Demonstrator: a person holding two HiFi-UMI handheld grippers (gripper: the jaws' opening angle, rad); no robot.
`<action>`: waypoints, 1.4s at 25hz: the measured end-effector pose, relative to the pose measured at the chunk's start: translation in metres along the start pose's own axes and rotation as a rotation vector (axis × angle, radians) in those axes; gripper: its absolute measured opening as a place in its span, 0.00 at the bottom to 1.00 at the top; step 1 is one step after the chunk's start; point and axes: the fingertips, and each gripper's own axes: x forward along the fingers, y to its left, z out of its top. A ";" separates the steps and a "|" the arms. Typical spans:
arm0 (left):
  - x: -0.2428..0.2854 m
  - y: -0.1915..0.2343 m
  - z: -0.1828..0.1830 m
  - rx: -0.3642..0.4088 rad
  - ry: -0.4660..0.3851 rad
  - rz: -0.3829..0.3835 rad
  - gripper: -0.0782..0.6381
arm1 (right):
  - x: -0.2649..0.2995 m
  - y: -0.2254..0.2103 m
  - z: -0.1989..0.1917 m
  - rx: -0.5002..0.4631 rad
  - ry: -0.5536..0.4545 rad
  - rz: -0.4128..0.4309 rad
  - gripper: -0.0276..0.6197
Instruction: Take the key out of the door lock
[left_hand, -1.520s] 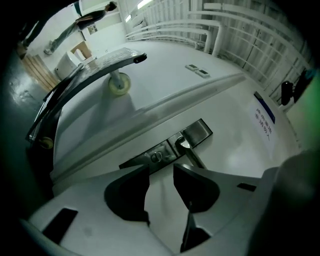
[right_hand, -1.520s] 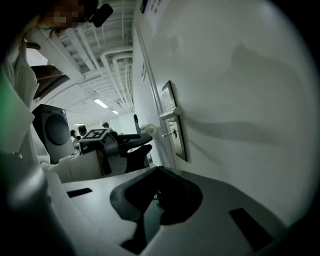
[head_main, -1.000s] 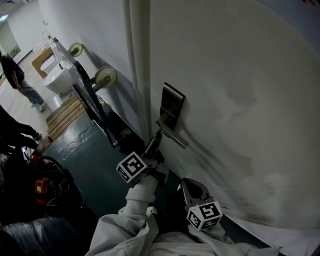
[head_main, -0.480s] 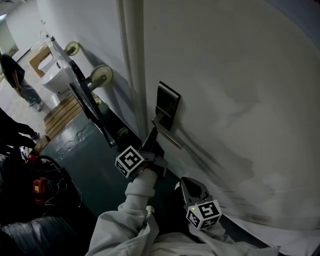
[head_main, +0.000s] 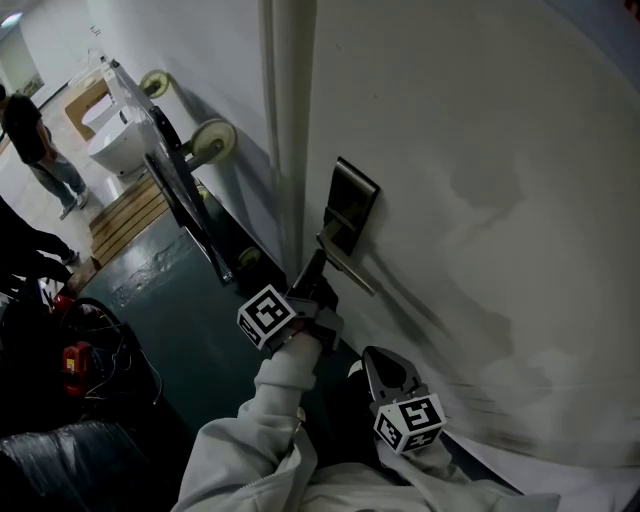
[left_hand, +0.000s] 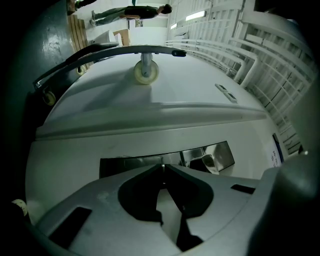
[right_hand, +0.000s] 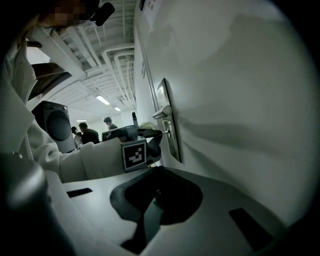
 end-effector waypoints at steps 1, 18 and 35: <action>-0.001 -0.001 0.000 0.001 0.003 -0.002 0.15 | 0.000 0.001 0.001 -0.003 0.000 0.002 0.12; -0.003 -0.001 -0.001 -0.014 0.033 -0.011 0.14 | -0.004 0.003 0.003 0.004 -0.014 -0.034 0.12; -0.020 -0.002 0.004 -0.020 0.043 -0.011 0.14 | -0.013 0.010 -0.001 0.008 -0.023 -0.032 0.12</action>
